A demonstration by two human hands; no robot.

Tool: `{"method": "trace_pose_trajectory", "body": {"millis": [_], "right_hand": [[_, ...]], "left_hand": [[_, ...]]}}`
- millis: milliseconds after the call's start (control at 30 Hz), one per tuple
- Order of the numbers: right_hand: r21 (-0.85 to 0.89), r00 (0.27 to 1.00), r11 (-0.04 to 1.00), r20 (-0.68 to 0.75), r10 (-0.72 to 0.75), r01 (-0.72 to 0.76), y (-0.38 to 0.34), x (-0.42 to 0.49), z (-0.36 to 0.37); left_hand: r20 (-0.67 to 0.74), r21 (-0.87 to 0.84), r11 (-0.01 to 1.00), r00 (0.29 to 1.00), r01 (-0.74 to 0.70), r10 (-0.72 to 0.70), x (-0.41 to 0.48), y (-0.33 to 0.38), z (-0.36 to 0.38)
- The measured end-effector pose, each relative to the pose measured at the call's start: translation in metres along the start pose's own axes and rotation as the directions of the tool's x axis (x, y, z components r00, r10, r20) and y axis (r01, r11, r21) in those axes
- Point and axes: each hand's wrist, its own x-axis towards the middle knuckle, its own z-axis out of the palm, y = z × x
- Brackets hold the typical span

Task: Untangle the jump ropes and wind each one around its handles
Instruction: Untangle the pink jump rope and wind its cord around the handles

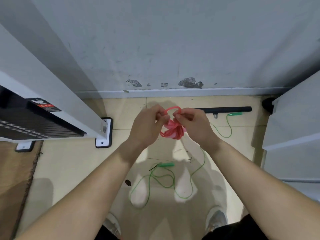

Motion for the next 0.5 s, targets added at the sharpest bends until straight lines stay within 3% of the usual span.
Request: {"method": "trace_pose_trajectory", "body": {"millis": [267,500], "right_hand": [[0.08,1.0,0.997,0.02,0.005,-0.006,-0.213,-0.025,-0.064],[0.135,1.0,0.991,-0.007,-0.018,0.019,-0.405,-0.067,-0.115]], "left_hand": [[0.043,-0.283,0.955,0.996,0.091,-0.082,0.02,0.179,-0.137],[-0.016,-0.371,0.924,0.994,0.096,-0.109,0.02,0.333,-0.264]]}}
